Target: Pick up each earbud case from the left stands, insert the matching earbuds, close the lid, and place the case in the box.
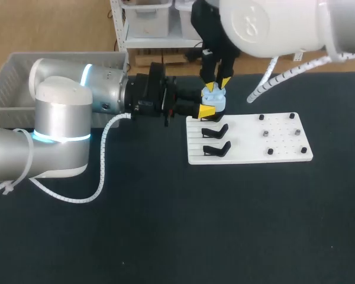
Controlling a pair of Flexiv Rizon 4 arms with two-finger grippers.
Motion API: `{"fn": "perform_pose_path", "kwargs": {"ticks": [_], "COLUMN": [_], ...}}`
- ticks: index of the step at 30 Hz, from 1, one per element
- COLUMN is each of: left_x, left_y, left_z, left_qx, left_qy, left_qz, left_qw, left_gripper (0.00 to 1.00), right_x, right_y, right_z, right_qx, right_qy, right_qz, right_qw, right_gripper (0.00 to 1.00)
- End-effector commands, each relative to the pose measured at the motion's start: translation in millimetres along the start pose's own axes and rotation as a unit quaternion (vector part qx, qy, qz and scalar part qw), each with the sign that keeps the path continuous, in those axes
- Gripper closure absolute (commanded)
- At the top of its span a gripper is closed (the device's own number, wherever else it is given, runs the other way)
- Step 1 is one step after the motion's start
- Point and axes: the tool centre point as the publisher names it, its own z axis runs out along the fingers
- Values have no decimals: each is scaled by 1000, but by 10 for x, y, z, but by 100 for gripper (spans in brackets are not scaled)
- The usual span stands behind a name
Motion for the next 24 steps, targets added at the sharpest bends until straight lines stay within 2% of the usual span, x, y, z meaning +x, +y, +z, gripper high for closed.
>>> {"fn": "perform_pose_path", "kwargs": {"ticks": [1,15,24], "left_x": [11,11,11], "left_y": [-10,-10,-10], "left_z": [3,3,3], "left_qx": [-2,-2,-2], "left_qy": [-2,-2,-2], "left_qz": [2,2,2], "left_qw": [1000,1000,1000], "left_gripper": [100,100,100], "right_x": [-30,-8,-76], "right_y": [48,60,41], "right_z": [51,149,183], "right_qx": [3,5,5], "right_qy": [6,12,7], "right_qz": [-2,-1,5], "right_qw": [1000,1000,1000], "right_gripper": [100,100,100]}}
